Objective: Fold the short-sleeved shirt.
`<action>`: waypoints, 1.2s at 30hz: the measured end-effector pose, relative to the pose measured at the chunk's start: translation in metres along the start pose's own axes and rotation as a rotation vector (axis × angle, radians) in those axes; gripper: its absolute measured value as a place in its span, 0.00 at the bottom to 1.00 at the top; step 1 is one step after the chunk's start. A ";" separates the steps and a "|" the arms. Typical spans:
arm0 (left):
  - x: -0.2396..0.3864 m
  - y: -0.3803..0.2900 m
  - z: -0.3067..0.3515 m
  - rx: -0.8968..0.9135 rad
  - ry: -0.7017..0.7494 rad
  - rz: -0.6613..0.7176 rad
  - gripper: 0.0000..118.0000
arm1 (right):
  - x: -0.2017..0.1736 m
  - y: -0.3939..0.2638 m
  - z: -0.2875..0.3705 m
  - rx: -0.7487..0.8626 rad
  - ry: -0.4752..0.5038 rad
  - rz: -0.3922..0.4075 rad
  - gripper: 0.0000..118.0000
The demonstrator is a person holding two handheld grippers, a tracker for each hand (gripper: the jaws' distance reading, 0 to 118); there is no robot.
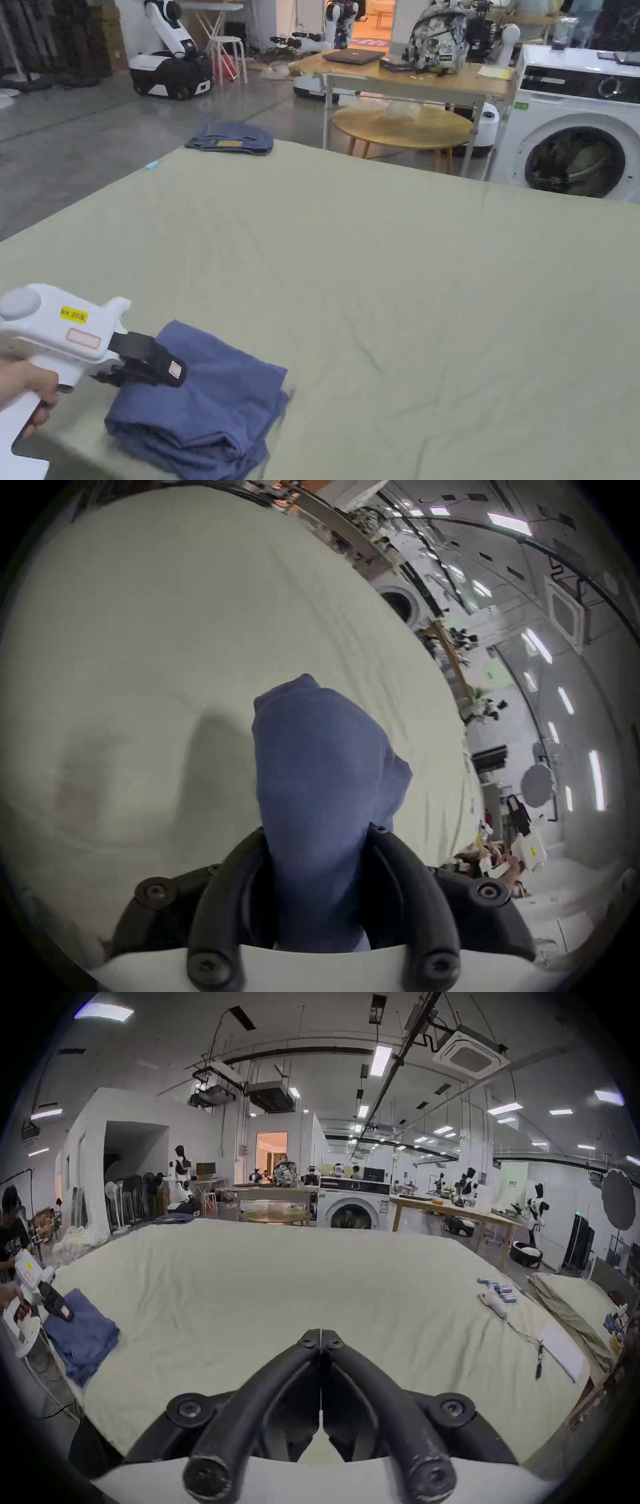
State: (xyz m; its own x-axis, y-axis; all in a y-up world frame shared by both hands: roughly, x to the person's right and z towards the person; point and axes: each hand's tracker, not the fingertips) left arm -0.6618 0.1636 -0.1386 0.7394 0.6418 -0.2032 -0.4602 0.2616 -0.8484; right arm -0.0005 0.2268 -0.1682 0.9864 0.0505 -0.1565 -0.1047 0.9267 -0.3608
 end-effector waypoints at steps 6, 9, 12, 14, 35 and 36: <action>-0.041 0.016 0.042 0.047 0.169 0.082 0.25 | -0.009 -0.010 -0.013 -0.042 0.023 0.020 0.00; -0.048 0.016 0.044 0.056 0.202 0.086 0.25 | -0.012 -0.012 -0.017 -0.051 0.033 0.019 0.00; -0.044 0.020 0.037 0.074 0.252 0.001 0.25 | -0.013 -0.013 -0.019 -0.061 0.048 0.019 0.00; -0.041 0.022 0.032 0.066 0.270 0.006 0.25 | -0.015 -0.012 -0.018 -0.066 0.056 0.016 0.00; 0.195 -0.024 -0.001 0.741 0.465 -0.520 0.87 | 0.009 0.018 -0.018 -0.019 0.025 0.011 0.00; 0.212 -0.028 -0.012 0.746 0.471 -0.574 0.87 | 0.012 0.021 -0.019 -0.013 0.017 0.011 0.00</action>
State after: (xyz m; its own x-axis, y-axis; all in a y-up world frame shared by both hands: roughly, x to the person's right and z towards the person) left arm -0.4862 0.2832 -0.1636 0.9849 -0.0220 -0.1718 -0.0482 0.9180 -0.3936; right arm 0.0065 0.2399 -0.1951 0.9829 0.0539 -0.1762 -0.1170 0.9214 -0.3706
